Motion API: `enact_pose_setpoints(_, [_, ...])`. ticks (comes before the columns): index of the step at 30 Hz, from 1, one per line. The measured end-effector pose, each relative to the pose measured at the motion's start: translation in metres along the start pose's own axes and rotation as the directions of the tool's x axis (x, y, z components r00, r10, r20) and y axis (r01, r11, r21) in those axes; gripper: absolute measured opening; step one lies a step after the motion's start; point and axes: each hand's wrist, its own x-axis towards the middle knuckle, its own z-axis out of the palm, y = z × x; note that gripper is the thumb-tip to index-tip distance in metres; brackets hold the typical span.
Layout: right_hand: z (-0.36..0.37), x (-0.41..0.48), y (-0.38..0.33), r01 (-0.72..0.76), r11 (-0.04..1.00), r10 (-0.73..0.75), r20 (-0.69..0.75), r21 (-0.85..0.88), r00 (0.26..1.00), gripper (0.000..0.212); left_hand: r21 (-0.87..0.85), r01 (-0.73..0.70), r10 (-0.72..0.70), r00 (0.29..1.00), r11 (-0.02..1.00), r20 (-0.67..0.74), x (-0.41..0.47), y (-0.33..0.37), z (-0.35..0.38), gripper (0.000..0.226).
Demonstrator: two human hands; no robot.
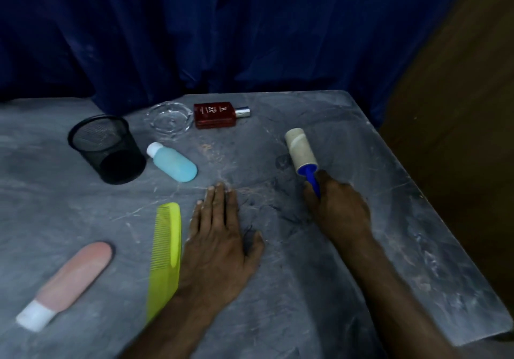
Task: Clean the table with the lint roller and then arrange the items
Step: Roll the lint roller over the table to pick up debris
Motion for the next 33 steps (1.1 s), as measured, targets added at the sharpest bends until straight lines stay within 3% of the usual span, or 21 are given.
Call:
enact_pose_setpoints(12, [0.025,-0.029,-0.082,0.202,0.979,-0.199,0.078,-0.034,0.977,0.044,0.01,-0.021,0.021,1.0,1.0,-0.011,-0.001,0.001,-0.004,0.1])
enact_pose_setpoints(17, [0.025,-0.029,-0.088,0.215,0.976,-0.212,0.101,-0.021,0.972,0.045,0.009,-0.035,0.035,0.999,0.999,-0.013,-0.001,-0.001,-0.002,0.098])
enact_pose_setpoints(25, [0.012,-0.012,-0.057,0.092,0.994,-0.098,0.108,0.058,0.989,0.045,-0.017,0.006,-0.006,1.0,1.0,-0.015,-0.001,0.0,0.0,0.098])
enact_pose_setpoints(33, [-0.004,0.01,0.012,-0.099,0.993,0.099,0.005,0.062,0.995,0.041,-0.005,0.004,-0.004,1.0,1.0,0.0,-0.001,0.0,-0.002,0.096])
